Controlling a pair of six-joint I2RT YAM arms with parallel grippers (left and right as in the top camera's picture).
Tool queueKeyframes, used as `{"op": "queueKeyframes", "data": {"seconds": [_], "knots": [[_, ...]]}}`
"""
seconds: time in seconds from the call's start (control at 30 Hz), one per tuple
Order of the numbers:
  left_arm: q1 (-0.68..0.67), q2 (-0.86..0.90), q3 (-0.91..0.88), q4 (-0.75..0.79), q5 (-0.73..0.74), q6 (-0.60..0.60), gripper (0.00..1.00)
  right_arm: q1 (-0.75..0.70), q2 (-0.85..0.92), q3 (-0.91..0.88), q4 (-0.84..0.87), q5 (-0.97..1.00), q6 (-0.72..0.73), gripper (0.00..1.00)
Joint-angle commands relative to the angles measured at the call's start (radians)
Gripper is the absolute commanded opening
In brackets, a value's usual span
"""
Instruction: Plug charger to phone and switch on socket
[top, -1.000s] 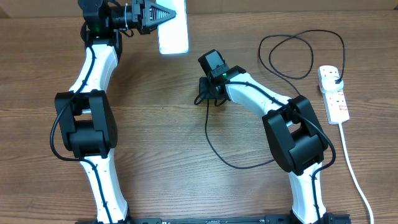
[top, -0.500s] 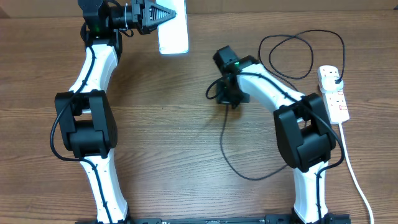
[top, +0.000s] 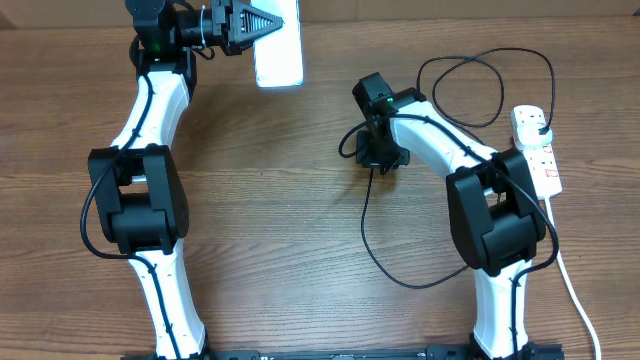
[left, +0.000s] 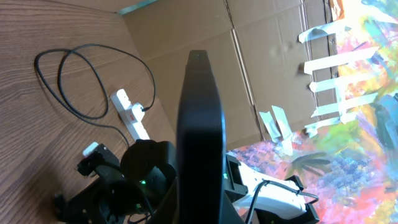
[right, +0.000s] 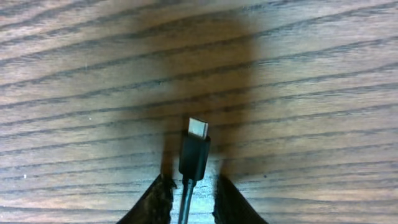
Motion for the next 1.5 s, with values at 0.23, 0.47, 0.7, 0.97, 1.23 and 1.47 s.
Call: {"op": "queueKeyframes", "data": {"seconds": [0.23,0.47,0.7,0.97,1.23,1.47], "knots": [[0.011,-0.027,0.017,0.036,-0.036,0.013,0.04,-0.053,-0.071,-0.039,0.045,-0.195,-0.048,0.04],[0.006,-0.027,0.017,0.098,-0.099,0.008,0.04,-0.227,-0.192,-0.039,0.051,-0.975,-0.385,0.04],[-0.076,-0.027,0.017,0.097,-0.211,-0.005,0.04,-0.217,-0.192,-0.040,0.014,-1.323,-0.571,0.04],[-0.113,-0.027,0.017,0.031,-0.116,0.100,0.04,-0.203,-0.192,-0.040,-0.006,-0.969,-0.480,0.04],[-0.041,-0.027,0.017,-0.186,-0.120,0.214,0.04,-0.042,-0.185,-0.040,0.054,-0.269,-0.203,0.54],[-0.039,-0.027,0.017,-0.328,-0.121,0.317,0.04,0.068,-0.099,-0.040,0.199,-0.022,-0.104,0.47]]}}
